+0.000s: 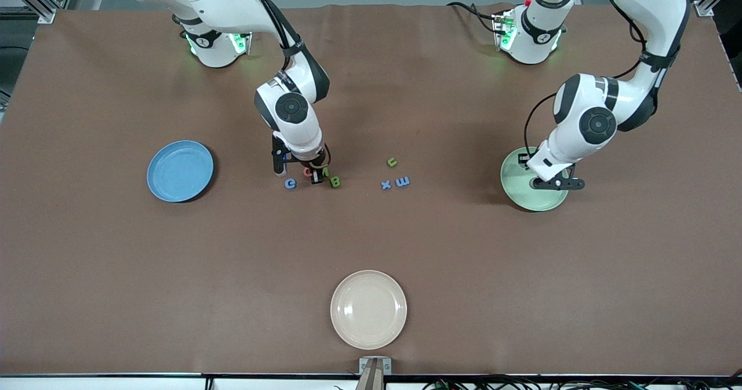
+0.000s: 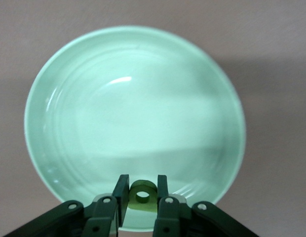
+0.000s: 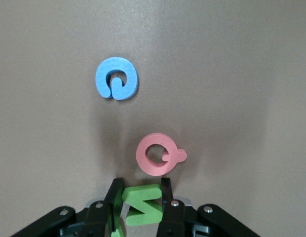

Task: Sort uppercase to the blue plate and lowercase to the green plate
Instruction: 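Place the green n on the green plate with the left gripper, then place the green N on the blue plate with the right gripper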

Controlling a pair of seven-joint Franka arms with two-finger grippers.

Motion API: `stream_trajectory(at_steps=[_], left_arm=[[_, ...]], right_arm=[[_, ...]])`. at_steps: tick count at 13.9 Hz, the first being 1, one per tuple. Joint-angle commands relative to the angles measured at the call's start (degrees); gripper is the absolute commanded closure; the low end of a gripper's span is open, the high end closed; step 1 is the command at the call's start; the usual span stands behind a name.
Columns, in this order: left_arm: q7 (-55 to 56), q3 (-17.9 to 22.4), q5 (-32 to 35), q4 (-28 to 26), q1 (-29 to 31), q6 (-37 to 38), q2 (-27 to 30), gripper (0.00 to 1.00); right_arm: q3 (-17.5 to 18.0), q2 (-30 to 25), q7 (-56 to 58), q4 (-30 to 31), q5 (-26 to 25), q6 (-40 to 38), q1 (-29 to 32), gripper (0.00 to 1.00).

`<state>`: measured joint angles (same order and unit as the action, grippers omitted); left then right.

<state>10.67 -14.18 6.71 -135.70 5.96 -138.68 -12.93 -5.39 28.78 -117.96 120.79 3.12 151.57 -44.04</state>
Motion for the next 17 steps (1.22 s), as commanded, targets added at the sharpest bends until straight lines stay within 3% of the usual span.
stream_trajectory(at_steps=[1,4,9,10,12,13,15,17], left_arm=[[-0.9,-0.5,3.4,-1.9,2.6,-0.6,0.8,0.9],[-0.9,-0.6,4.5,-2.5,3.5,-1.1,0.1,0.88],[-0.9,-0.6,4.5,-2.3,3.4,-1.5,-0.3,0.84],[-0.9,-0.6,4.5,-2.3,3.4,-1.5,-0.3,0.76],[-0.9,-0.6,4.5,-2.2,3.4,-1.5,-0.5,0.27],[-0.9,-0.7,4.5,-2.2,3.3,-1.5,-0.3,0.09],[-0.5,-1.5,4.5,-1.8,2.9,-1.4,0.4,0.04],[0.4,-4.8,4.4,-0.3,3.3,-1.0,0.8,0.01]], right_arm=[[0.3,0.7,1.4,-0.5,-0.7,-1.3,0.6,1.0],[0.2,-1.7,6.5,-4.1,-0.7,-14.0,2.5,1.0],[0.3,-11.8,26.7,-5.2,-0.5,-34.5,11.2,1.0],[0.3,-14.0,31.8,-5.0,-0.5,-37.9,13.6,1.0],[0.1,-17.6,41.1,-4.3,-0.7,-42.9,17.7,1.0],[0.1,-19.2,46.1,-3.6,-0.7,-44.9,21.1,1.0],[0.0,-21.3,55.7,-2.0,-1.0,-46.5,26.7,1.0],[0.0,-22.5,63.9,0.6,-3.1,-46.1,32.1,1.0]])
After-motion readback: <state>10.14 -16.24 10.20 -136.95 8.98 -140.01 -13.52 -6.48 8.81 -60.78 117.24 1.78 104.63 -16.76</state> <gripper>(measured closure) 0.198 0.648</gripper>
